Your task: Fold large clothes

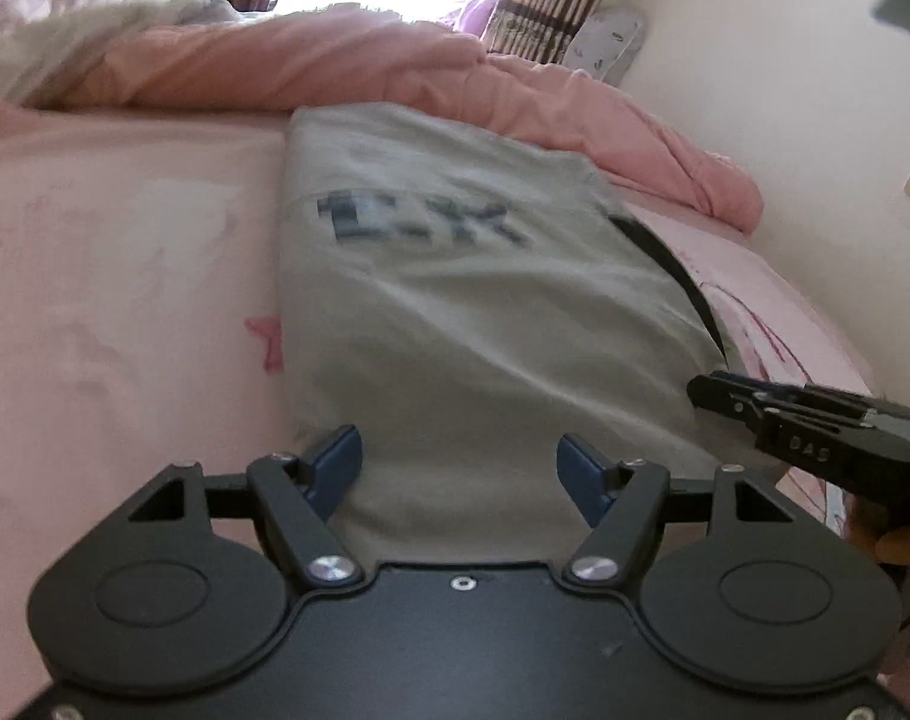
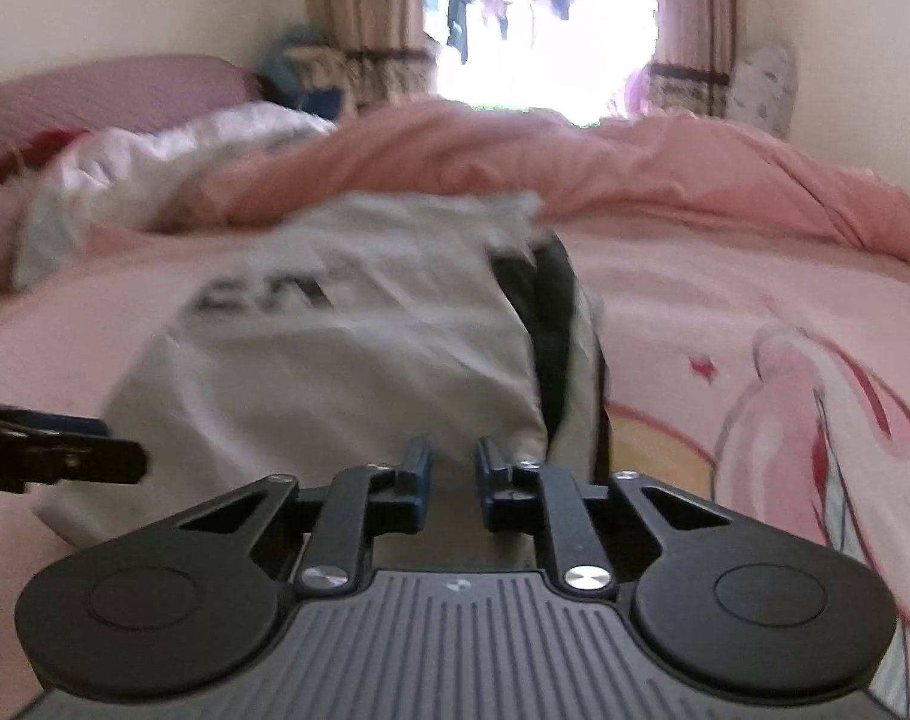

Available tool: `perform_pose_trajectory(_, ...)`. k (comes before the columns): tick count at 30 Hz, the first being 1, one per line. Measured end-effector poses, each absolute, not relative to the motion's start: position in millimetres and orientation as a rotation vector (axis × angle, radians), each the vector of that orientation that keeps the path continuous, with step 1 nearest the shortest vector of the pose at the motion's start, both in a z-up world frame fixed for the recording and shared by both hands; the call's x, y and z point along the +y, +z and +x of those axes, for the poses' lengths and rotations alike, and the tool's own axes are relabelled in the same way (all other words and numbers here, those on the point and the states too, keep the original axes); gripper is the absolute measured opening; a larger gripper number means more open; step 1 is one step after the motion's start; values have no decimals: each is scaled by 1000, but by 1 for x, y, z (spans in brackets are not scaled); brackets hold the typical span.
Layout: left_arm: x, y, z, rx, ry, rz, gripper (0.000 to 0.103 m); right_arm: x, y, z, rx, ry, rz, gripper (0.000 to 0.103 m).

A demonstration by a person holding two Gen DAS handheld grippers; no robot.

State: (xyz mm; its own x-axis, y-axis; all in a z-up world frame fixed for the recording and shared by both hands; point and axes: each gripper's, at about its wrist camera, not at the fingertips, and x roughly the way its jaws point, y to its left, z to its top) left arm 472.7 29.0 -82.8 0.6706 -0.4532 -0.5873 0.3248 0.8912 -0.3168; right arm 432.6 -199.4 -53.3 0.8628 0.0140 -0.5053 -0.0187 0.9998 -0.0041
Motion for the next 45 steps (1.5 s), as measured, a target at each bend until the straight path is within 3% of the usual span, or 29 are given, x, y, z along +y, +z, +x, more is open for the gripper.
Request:
perform_pose_trajectory(4, 20, -90, 464, 664, -431, -115, 71, -207, -64, 432, 522, 6, 30, 2)
perform_pose_trajectory(17, 9, -49, 423, 570, -386, -51, 71, -197, -30, 386, 476, 2, 55, 11)
perform_pose_trajectory(24, 1, -87, 429, 689, -384, -81, 70, -199, -57, 386, 544, 2, 75, 10)
perform_pose_trajectory(30, -5, -91, 427, 664, -399, -14, 71, -200, -66, 390, 564, 6, 78, 7)
perform_pose_trajectory(34, 5, -62, 440, 652, -450, -54, 72, -202, -43, 397, 546, 7, 95, 15)
perform_pose_trajectory(41, 10, -25, 505, 528, -381, -12, 73, -194, -3, 452, 408, 21, 62, 16)
perform_pose_trajectory(45, 17, -37, 552, 564, -314, -24, 73, -200, -1, 500, 411, 3, 61, 42)
